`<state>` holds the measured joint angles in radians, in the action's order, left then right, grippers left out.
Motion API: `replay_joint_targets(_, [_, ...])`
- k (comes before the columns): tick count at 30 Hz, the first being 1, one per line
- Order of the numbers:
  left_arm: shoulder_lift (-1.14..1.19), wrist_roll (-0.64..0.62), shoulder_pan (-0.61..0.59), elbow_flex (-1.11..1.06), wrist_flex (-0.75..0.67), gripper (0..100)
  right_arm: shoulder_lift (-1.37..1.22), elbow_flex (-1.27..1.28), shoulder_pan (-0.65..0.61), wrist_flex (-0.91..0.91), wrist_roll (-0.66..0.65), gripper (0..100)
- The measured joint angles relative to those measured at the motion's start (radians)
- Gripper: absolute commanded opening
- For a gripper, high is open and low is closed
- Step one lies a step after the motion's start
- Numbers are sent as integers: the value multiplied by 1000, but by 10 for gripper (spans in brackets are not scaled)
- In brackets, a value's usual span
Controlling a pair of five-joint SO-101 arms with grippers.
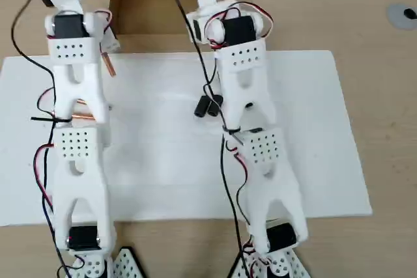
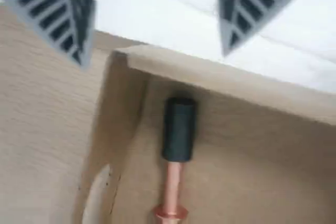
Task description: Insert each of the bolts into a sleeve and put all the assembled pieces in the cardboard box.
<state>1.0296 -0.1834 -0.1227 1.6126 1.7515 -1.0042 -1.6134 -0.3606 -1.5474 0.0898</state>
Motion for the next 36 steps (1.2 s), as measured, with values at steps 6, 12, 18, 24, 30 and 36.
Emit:
replay_joint_targets(6, [-187, 0, 14, -123, 0, 2, 94, -2, 0, -157, 103, 202])
replay_joint_targets(12, [-457, 0, 69, -446, 0, 4, 169, -2, 0, -207, 114, 202])
replay_joint_targets(18, [-801, 68, 144, -810, 0, 7, 170, -8, 0, -216, 114, 202])
replay_joint_targets(24, [-1178, 146, 143, -1086, 0, 8, 170, 9, 3, -226, 120, 202])
replay_joint_targets(30, [-1508, 229, 112, -1427, -121, 8, 170, 173, 5, -226, 204, 200])
replay_joint_targets(36, [-1877, 269, 110, -1841, -361, 6, 190, 318, 8, -226, 338, 200])
